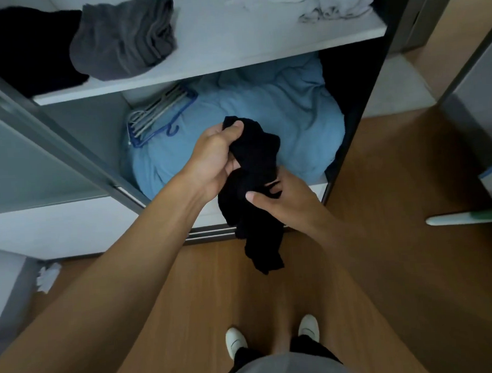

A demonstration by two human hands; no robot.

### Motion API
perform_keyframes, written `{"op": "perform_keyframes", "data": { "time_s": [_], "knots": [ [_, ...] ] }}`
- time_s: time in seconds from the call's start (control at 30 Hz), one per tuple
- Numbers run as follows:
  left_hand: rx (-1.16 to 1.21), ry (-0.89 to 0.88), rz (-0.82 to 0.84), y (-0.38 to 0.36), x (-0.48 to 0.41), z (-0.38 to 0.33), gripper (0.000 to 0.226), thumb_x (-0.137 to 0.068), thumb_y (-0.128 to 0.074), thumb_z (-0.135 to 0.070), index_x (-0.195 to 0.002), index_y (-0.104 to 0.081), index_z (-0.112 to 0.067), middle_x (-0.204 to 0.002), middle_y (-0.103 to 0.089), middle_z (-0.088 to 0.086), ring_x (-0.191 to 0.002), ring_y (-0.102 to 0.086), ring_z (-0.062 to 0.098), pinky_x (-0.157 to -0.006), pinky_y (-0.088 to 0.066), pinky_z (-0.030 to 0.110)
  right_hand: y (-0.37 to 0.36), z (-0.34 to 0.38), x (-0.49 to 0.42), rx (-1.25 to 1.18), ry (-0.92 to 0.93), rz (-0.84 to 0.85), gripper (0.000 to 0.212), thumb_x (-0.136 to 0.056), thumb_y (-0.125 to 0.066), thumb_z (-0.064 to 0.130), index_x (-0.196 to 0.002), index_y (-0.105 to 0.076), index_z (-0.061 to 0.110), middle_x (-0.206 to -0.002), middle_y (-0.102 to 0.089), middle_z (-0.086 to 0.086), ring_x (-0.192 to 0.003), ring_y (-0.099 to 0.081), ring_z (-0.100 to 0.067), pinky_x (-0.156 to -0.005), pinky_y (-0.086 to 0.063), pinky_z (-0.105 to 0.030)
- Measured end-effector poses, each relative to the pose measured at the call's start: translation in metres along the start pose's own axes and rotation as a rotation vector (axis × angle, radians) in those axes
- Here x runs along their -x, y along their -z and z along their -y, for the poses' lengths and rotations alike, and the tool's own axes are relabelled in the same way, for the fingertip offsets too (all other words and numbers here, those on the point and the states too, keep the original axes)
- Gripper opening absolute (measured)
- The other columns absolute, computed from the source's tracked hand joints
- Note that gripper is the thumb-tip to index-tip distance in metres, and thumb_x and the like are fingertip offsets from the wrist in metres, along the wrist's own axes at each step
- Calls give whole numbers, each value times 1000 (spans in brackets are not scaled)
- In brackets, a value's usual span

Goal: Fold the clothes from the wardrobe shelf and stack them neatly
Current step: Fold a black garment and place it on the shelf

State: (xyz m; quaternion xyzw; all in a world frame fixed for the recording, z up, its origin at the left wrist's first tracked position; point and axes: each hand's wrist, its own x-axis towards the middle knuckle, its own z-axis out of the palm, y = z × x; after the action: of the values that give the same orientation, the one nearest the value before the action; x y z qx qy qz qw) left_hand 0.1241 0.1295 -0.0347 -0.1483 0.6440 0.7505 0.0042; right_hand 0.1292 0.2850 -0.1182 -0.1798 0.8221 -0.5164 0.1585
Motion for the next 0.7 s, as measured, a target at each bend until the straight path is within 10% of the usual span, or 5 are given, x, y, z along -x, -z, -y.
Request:
{"op": "perform_keyframes", "data": {
  "time_s": [0.17, 0.4, 0.53, 0.7],
  "knots": [
    [182, -27, 42, 20, 15, -12, 19, -104, -42, -11, -107, -58, 0, -84, -71, 8, -81, -70, 23, -72, -59, 35, -36, 26, 5, 30, -34, -21, 43, -75, -62, 70, -108, -55, 43, -99, -63, 27, -95, -60, 5, -85, -50, -24],
    [288, -39, 51, 76, 27, -13, 20, -103, -43, -11, -111, -60, -3, -94, -74, 10, -89, -72, 23, -75, -59, 36, -50, 42, -7, -196, -118, -175, 29, -100, -55, 21, -104, -63, -7, -97, -68, -27, -92, -67, -38, -86, -55, -52],
    [114, 91, -340, 128, 27, 15, 22, -104, -41, -12, -118, -57, -6, -106, -69, 12, -93, -68, 22, -78, -58, 35, -21, 62, -15, -245, -76, -249, 20, -99, -51, 14, -92, -65, 2, -80, -66, -8, -75, -64, -14, -71, -51, -29],
    [-226, 184, -166, 149, 53, 66, 39, -95, -63, -34, -130, -51, -24, -137, -54, -5, -125, -51, 9, -100, -45, 30, -19, 87, -19, 52, 44, -8, 31, -97, -56, 18, -78, -55, -6, -67, -50, -9, -60, -48, -12, -57, -36, -29]
  ]
}}
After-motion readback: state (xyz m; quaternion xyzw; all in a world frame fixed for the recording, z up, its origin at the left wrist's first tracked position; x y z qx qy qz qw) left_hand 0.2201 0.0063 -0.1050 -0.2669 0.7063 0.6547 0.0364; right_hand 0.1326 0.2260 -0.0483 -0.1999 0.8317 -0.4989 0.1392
